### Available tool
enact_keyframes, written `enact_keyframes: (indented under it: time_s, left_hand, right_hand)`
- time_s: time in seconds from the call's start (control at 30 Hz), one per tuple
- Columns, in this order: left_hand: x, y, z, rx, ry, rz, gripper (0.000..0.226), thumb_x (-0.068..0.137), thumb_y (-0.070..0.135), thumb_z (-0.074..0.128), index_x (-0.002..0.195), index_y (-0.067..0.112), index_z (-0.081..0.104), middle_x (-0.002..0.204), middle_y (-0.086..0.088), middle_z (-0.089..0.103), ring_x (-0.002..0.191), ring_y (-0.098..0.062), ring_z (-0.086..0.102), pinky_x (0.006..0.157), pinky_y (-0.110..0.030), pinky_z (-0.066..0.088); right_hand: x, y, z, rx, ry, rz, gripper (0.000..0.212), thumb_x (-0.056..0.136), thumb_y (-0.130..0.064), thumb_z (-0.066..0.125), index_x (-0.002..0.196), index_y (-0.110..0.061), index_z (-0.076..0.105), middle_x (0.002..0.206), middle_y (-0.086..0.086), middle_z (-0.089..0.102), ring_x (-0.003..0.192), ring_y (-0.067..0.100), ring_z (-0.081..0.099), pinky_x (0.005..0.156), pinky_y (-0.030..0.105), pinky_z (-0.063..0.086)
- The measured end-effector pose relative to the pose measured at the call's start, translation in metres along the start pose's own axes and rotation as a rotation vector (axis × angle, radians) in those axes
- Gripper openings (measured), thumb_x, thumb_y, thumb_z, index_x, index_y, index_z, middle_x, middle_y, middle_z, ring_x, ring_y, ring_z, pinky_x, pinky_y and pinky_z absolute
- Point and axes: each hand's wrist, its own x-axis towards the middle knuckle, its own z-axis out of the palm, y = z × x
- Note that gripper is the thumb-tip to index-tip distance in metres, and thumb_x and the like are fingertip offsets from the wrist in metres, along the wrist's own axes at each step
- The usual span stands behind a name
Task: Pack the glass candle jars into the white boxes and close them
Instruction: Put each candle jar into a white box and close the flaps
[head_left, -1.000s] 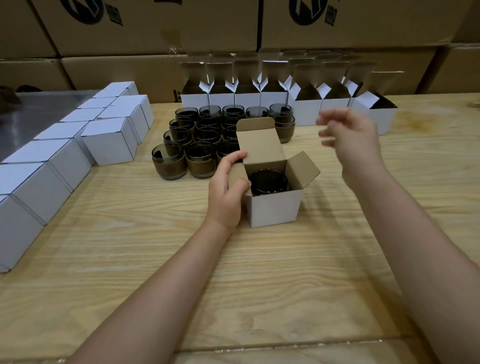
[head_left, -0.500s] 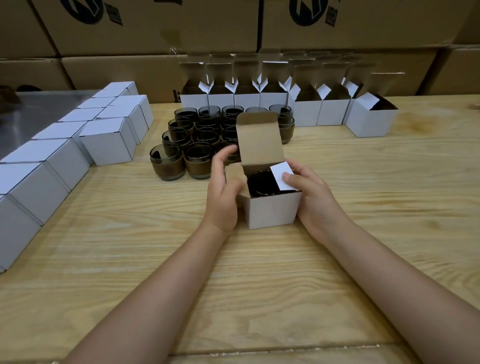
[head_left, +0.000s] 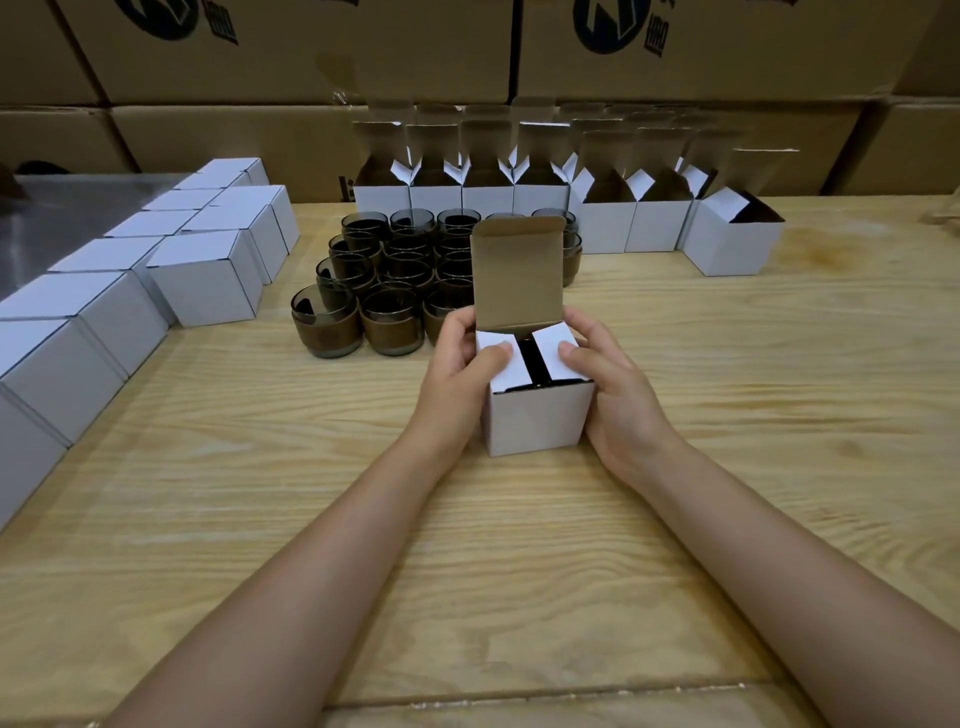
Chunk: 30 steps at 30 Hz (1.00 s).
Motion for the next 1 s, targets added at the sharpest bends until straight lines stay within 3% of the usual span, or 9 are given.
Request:
enact_keyframes:
  time_s: [0.2,0.27,0.37,0.5,0.63,0.77,0.87,0.93,1.0]
  left_hand:
    - [-0.002,0.004,0.001,0.052,-0.022,0.047,0.029,0.096,-0.001,0.043,0.106,0.023,0.054,0.092,0.003,0.065,0.084,-0.009,0.06,0.074,-0.024,0.05]
    - [-0.002,0.003,0.001,0.07,-0.023,0.06,0.026,0.097,0.0,0.042,0.105,0.022,0.054,0.093,0.004,0.064,0.084,-0.006,0.059,0.075,-0.022,0.048]
    - [-0.001,0.005,0.0,0.118,-0.032,0.095,0.02,0.099,0.003,0.042,0.099,0.019,0.054,0.089,0.019,0.061,0.078,0.004,0.056,0.07,-0.014,0.046]
    - [-0.002,0.004,0.0,0.124,-0.049,0.078,0.021,0.101,0.008,0.04,0.096,0.021,0.055,0.079,0.027,0.062,0.073,0.004,0.057,0.061,-0.015,0.047]
    - [-0.003,0.004,0.0,0.153,-0.051,0.068,0.022,0.102,0.011,0.037,0.099,0.023,0.055,0.081,0.028,0.061,0.074,0.004,0.056,0.061,-0.014,0.046]
    - [-0.005,0.003,-0.001,0.161,-0.041,0.04,0.022,0.097,0.027,0.034,0.1,0.028,0.056,0.091,0.019,0.059,0.077,0.005,0.054,0.061,-0.011,0.043]
    - [-0.003,0.004,-0.002,0.082,-0.097,-0.03,0.032,0.083,0.037,0.032,0.101,0.026,0.055,0.101,0.003,0.059,0.088,-0.008,0.056,0.068,-0.021,0.046]
    - [-0.003,0.005,-0.003,0.03,-0.145,-0.042,0.036,0.077,0.046,0.038,0.102,0.025,0.053,0.105,-0.002,0.057,0.091,-0.014,0.056,0.071,-0.026,0.049]
    - [-0.004,0.004,-0.004,0.033,-0.17,-0.019,0.046,0.068,0.055,0.047,0.103,0.026,0.051,0.104,0.001,0.055,0.086,-0.008,0.058,0.069,-0.024,0.05]
  right_hand:
    - [0.0,-0.001,-0.003,0.005,-0.113,-0.137,0.048,0.091,-0.009,0.05,0.127,-0.041,0.052,0.12,0.007,0.064,0.111,0.026,0.061,0.093,0.04,0.051]
    - [-0.001,-0.001,-0.004,-0.018,-0.137,-0.189,0.041,0.087,-0.011,0.054,0.118,-0.037,0.058,0.118,0.004,0.062,0.111,0.024,0.058,0.091,0.039,0.049]
    - [-0.004,-0.001,-0.006,-0.122,-0.168,-0.252,0.032,0.08,-0.016,0.064,0.109,-0.027,0.056,0.113,0.002,0.057,0.107,0.022,0.052,0.087,0.038,0.045]
    - [-0.007,-0.002,-0.006,-0.155,-0.204,-0.228,0.046,0.067,-0.033,0.07,0.107,-0.025,0.049,0.117,-0.001,0.052,0.106,0.019,0.051,0.081,0.029,0.048]
    - [-0.008,-0.003,-0.004,-0.183,-0.178,-0.23,0.04,0.068,-0.035,0.07,0.103,-0.028,0.052,0.117,-0.002,0.053,0.103,0.016,0.054,0.078,0.027,0.049]
    - [-0.01,-0.003,-0.004,-0.231,-0.184,-0.242,0.027,0.067,-0.034,0.07,0.091,-0.038,0.059,0.127,0.001,0.051,0.11,0.021,0.053,0.082,0.031,0.048]
    - [-0.009,-0.003,-0.006,-0.259,-0.188,-0.272,0.025,0.066,-0.032,0.071,0.088,-0.038,0.061,0.121,-0.006,0.055,0.123,0.027,0.047,0.086,0.033,0.045]
    - [-0.009,-0.003,-0.006,-0.274,-0.192,-0.289,0.024,0.065,-0.032,0.071,0.086,-0.039,0.061,0.117,-0.01,0.056,0.127,0.028,0.044,0.088,0.032,0.043]
    - [-0.009,-0.004,-0.007,-0.276,-0.198,-0.293,0.024,0.065,-0.032,0.071,0.086,-0.039,0.061,0.117,-0.009,0.055,0.127,0.029,0.043,0.089,0.034,0.043]
